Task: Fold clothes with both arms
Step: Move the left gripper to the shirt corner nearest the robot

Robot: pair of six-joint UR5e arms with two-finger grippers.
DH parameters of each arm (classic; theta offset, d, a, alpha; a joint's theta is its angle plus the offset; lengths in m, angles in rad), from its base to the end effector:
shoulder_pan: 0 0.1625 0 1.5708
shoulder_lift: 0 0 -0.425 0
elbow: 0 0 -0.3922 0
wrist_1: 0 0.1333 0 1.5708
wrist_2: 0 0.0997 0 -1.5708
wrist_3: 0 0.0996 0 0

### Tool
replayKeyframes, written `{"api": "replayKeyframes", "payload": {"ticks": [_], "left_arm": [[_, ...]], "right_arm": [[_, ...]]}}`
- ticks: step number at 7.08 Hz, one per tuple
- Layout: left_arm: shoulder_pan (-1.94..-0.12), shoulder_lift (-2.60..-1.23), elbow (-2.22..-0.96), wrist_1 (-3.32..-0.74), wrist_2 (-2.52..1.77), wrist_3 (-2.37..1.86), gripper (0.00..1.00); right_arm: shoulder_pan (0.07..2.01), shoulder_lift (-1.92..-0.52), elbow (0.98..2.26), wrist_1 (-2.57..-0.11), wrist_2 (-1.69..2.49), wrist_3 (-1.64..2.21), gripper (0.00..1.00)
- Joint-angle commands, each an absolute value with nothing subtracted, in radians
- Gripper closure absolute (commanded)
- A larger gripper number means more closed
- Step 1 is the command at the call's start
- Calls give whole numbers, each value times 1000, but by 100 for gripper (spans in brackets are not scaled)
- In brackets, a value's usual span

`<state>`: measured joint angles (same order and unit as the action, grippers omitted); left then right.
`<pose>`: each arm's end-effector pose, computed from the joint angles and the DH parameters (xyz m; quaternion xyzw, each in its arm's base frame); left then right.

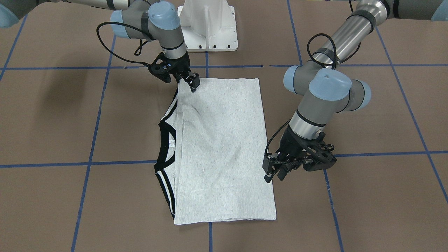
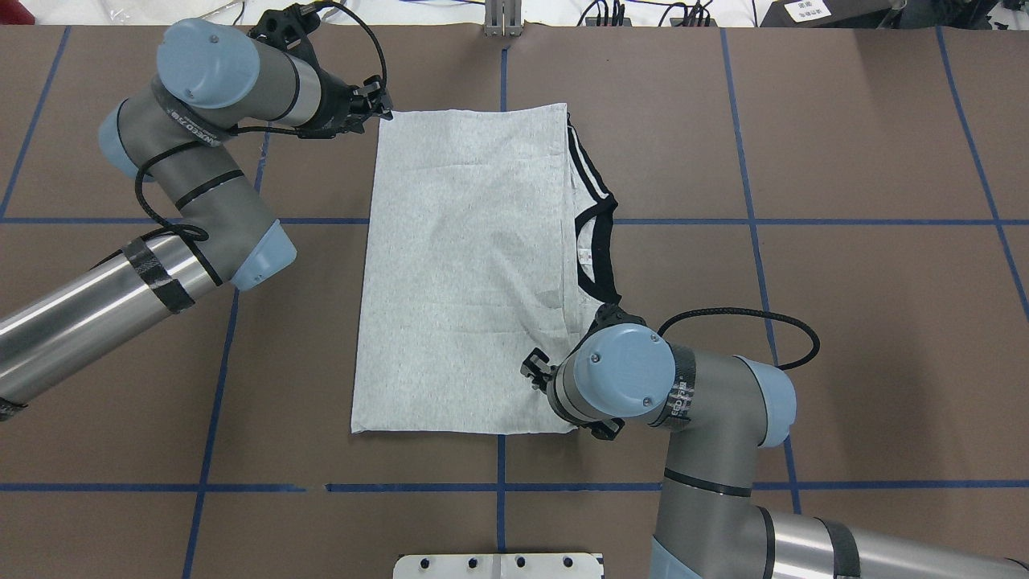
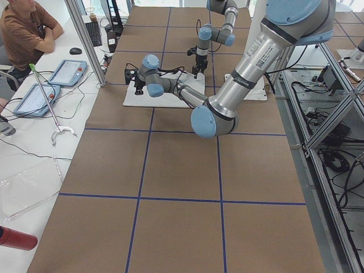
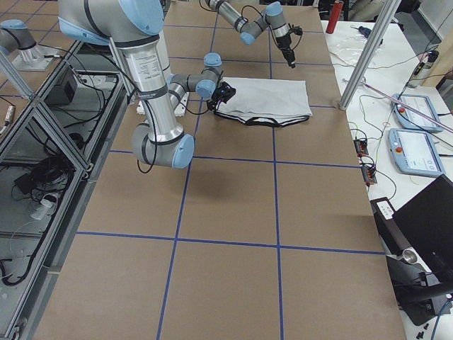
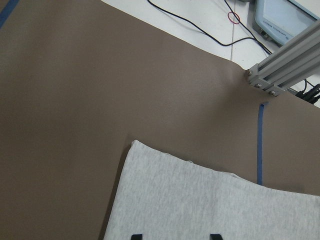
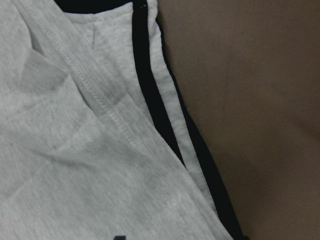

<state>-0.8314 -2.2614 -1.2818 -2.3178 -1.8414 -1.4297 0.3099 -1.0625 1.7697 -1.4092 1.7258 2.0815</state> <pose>0.4334 -0.6335 0.2852 0.1514 0.5288 -0.2125 0.8076 -0.5778 -0.3089 0.2664 -0.1119 -0.4104 0.3309 0.8423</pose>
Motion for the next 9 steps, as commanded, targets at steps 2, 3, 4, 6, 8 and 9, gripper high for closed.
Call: {"api": "replayKeyframes", "payload": {"ticks": [2,3,4,6,8,9], "left_arm": [[-831,-2256,-1284,-2318,-1839,-1430,46],[-833,-2255,-1290,-2318,-1839,-1430,46],[-831,-2240,-1305,-2318,-1839,-1430,46],[-831,-2200,-1363,-2316,-1841,-1433,46],[-806,-2136,-1478,-2318,-1839,-1574,46],[-745,-2078,-1570,-2318,-1833,-1657,45]], "right_arm": [[310,-1062,1763,-1410,1726,2126,67],[310,-1062,1766,-1410,1726,2153,98],[311,-1062,1766,-1408,1727,2163,100],[328,-1063,1810,-1407,1730,2181,100],[330,-1077,1828,-1417,1727,2193,100],[330,-1077,1839,-1417,1729,2195,100]]}}
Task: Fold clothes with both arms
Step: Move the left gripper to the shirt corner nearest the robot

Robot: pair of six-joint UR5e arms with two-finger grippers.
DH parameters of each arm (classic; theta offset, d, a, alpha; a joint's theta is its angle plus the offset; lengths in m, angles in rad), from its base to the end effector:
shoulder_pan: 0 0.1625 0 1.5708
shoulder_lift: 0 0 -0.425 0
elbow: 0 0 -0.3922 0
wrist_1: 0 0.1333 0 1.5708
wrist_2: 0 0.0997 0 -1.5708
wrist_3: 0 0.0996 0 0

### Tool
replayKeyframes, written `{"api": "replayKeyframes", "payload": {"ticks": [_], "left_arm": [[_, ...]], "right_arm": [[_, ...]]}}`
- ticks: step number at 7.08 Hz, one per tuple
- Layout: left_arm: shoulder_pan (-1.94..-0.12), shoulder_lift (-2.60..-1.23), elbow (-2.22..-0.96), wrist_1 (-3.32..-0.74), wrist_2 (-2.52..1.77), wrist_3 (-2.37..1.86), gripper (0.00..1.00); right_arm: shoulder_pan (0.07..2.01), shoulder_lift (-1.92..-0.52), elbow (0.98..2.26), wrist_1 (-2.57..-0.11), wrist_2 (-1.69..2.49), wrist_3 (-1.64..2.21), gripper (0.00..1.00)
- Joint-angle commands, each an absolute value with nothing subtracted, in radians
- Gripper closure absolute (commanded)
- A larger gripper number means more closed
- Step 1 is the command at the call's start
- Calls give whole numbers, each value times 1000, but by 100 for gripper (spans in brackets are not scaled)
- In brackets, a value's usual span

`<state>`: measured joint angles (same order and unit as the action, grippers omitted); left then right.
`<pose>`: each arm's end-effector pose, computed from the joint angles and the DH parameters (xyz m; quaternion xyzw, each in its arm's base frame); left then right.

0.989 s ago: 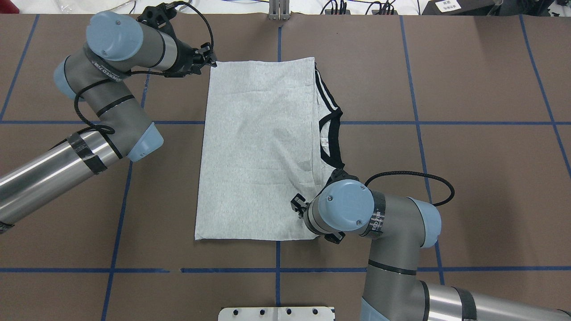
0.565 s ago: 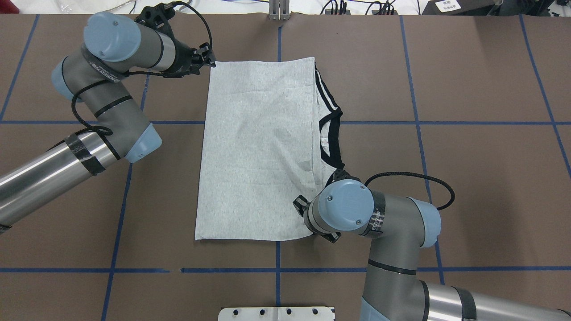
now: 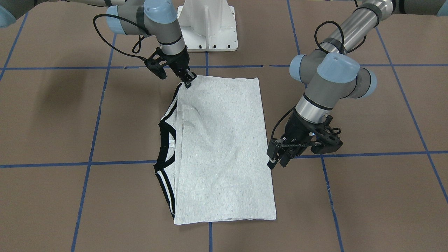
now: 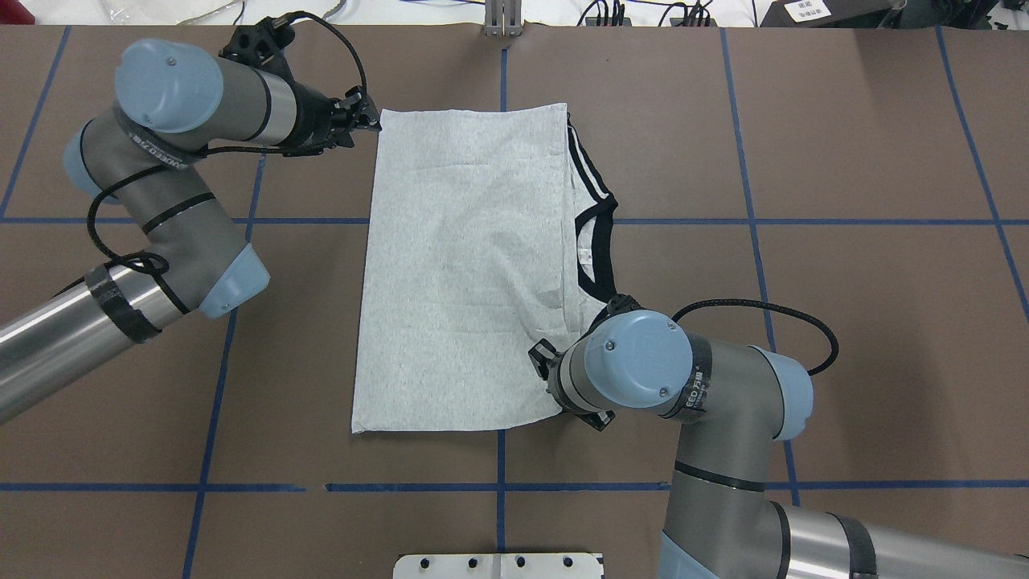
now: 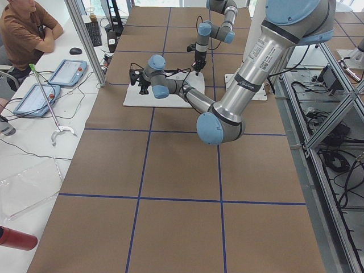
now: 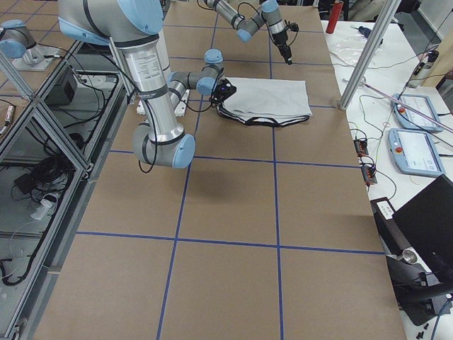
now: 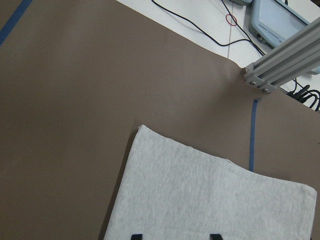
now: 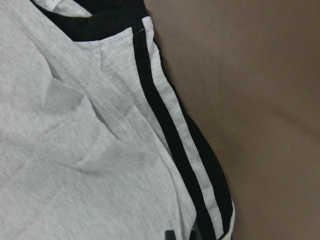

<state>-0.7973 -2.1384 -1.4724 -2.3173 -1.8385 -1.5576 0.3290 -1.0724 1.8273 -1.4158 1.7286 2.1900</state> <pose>0.4146 -0.5777 0.2834 0.1225 0.5633 -0.2404 0.7809 -0.5560 -0.3141 0.2487 -0.1334 -0.4232 0.3780 0.8125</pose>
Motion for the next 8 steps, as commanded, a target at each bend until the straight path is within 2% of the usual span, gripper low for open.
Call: {"api": "replayKeyframes", "payload": {"ticks": [1,2,4,6,8], "left_arm": [[-653,-2010,-1668,-2316,-1765,-1739,45],[-550,-1899,-1780,-2316,-1673,-1802,45],[-355,-1826,-1886,-2169,-1520,-1937,45],[-273,-1824,-1910,-2021,-1474,-2011,45],[-268,-1822,-1914,-1970,-1482,-2039,45]], "right_arm": [[328,-1078,1842,-1417,1730,2194,100],[327,-1078,1847,-1416,1735,2194,100],[322,-1080,1847,-1414,1736,2194,100],[322,-1080,1847,-1413,1736,2194,100],[322,-1080,1847,-1411,1736,2194,100]]}}
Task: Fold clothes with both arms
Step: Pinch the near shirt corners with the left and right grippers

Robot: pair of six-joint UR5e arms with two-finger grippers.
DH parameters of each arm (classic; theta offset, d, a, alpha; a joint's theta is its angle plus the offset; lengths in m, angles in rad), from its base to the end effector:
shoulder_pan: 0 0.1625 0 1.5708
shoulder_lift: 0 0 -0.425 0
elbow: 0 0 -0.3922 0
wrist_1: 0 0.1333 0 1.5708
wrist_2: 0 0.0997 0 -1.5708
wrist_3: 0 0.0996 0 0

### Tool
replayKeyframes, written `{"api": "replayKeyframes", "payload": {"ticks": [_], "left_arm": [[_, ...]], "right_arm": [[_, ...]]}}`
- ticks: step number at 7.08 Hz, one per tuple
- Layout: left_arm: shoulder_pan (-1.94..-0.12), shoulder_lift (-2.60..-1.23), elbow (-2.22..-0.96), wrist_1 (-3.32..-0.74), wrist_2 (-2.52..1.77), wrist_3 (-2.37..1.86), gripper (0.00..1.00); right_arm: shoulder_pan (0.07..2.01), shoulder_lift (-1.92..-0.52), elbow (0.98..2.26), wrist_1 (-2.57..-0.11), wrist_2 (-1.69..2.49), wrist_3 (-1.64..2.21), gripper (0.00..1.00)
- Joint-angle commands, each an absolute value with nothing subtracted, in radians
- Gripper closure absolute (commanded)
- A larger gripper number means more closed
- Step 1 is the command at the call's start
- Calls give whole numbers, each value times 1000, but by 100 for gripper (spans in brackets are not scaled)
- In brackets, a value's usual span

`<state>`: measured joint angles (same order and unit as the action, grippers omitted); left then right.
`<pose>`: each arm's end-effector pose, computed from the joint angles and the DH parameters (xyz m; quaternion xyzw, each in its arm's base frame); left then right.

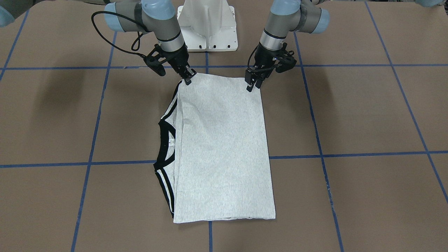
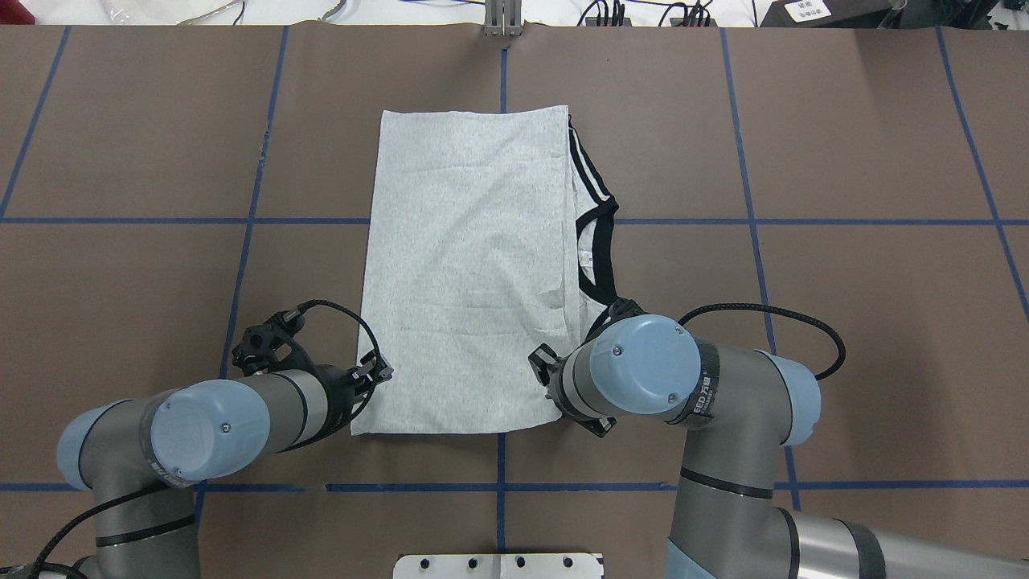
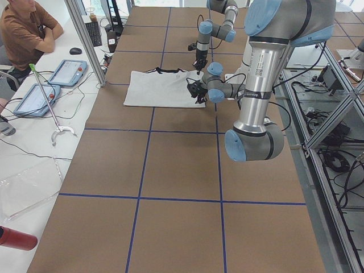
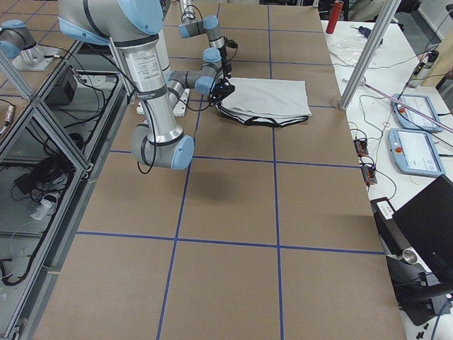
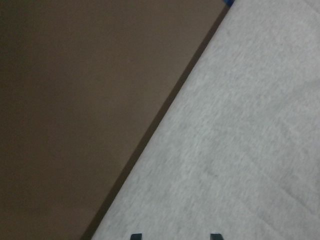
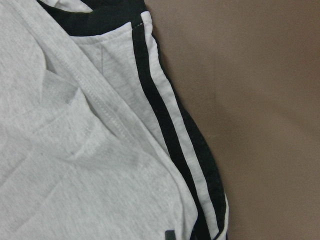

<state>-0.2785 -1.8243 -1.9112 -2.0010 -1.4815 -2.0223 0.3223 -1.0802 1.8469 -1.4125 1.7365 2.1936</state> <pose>0.5072 -0.2929 0.3208 -0.0035 0.4910 -0.3313 0.8057 -0.5522 -0.3076 0.2448 -0.1398 -0.4286 0.3731 0.8109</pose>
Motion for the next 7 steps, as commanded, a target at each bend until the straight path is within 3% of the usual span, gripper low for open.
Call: {"api": "replayKeyframes", "payload": {"ticks": [1,7], "left_arm": [[-268,-1824,-1936,-1926,-1511,-2039,45],[-238,-1801,-1954,-1919,-1594,-2040,46]], "right_arm": [[321,-1078,1847,-1411,1736,2194,100],[321,-1080,1847,-1411,1735,2194,100]]}}
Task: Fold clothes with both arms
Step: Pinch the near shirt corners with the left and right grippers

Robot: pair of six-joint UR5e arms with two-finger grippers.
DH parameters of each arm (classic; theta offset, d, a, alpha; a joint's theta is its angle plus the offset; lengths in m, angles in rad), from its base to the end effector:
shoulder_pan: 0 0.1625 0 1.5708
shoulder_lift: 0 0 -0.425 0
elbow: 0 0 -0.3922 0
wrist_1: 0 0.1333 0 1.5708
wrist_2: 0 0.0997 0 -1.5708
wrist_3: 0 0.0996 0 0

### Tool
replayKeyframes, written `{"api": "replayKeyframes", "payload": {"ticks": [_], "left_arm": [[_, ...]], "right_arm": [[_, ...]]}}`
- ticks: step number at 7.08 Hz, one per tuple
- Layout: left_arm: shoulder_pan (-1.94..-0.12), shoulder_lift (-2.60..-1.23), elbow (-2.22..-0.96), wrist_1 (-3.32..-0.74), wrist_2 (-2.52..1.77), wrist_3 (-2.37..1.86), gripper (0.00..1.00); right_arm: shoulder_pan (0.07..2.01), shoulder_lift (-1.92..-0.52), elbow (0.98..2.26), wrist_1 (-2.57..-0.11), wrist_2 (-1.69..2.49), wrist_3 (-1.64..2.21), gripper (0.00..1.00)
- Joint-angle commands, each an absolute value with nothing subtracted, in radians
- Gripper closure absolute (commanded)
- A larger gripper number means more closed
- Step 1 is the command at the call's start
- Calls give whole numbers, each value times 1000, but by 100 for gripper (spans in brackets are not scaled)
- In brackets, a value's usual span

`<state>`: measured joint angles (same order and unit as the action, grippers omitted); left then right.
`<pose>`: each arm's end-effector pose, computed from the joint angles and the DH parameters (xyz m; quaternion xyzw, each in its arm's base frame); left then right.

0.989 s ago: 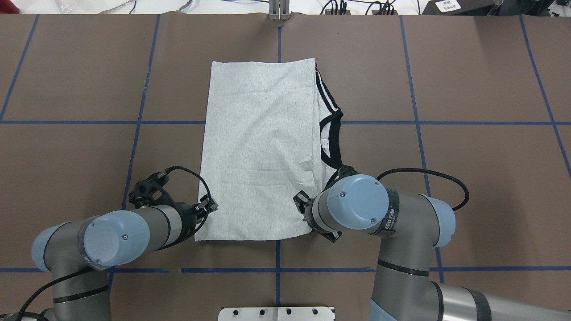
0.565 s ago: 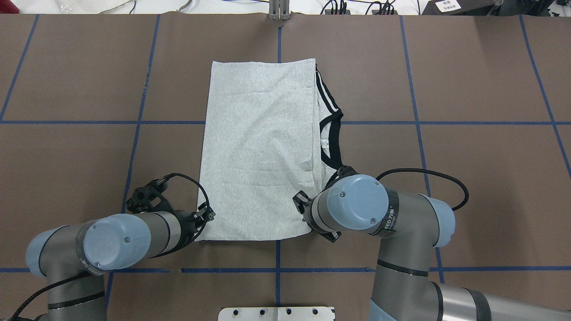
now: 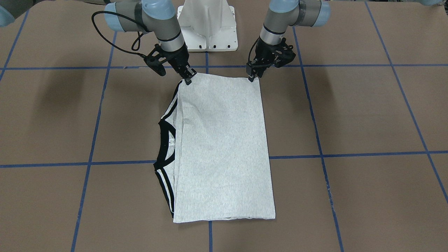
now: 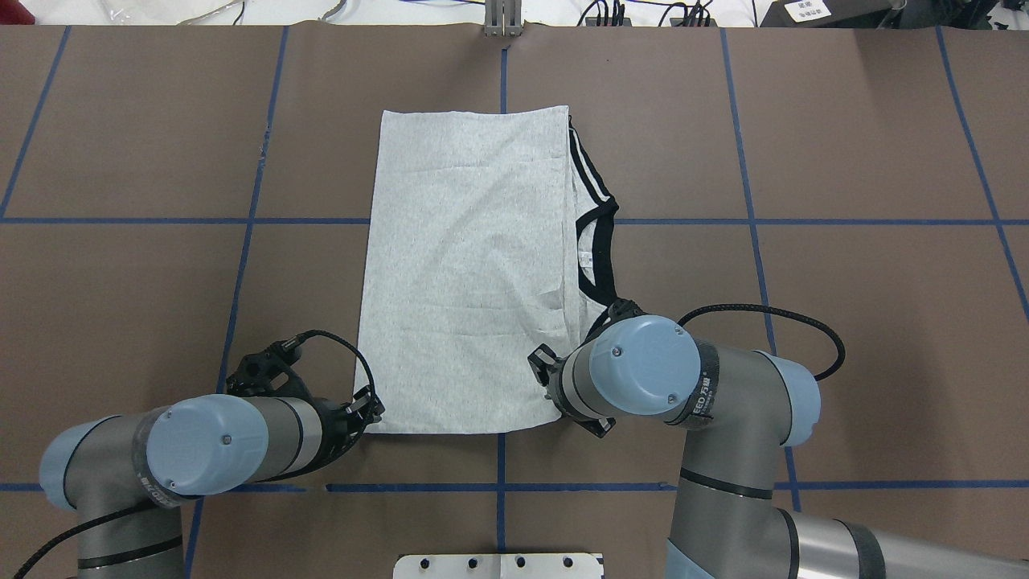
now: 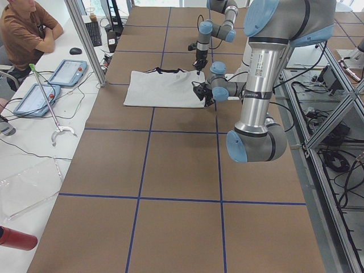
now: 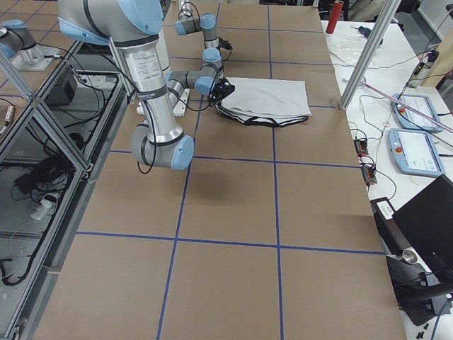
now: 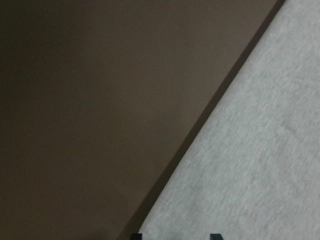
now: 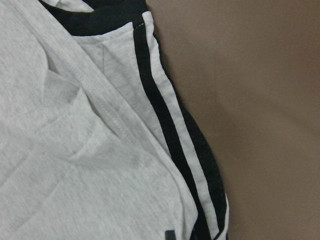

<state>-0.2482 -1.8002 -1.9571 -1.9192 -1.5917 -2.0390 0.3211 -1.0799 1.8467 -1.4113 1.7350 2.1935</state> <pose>0.5062 -0.2637 0.3247 -0.0601 0.4598 -0.3061 0.8315 -0.5526 -0.3071 0.2445 -0.1394 -0.4292 0.3727 0.8108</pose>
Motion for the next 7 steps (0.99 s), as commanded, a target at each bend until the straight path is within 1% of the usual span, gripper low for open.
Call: {"api": "replayKeyframes", "payload": {"ticks": [1,2,5,6,7], "left_arm": [[-236,-1801,-1954,-1919,-1594,-2039,47],[-238,-1799,-1951,-1919,-1594,-2039,51],[-238,-1795,-1951,-1917,-1592,-2039,69],[-238,-1795,-1951,-1917,-1592,-2039,83],[-239,-1793,-1951,-1917,-1592,-2037,100]], "right_arm": [[321,-1081,1847,-1411,1735,2194,100],[321,-1081,1847,-1411,1735,2194,100],[322,-1080,1847,-1411,1735,2195,100],[322,-1080,1848,-1413,1735,2195,100],[324,-1081,1851,-1414,1733,2194,100]]}}
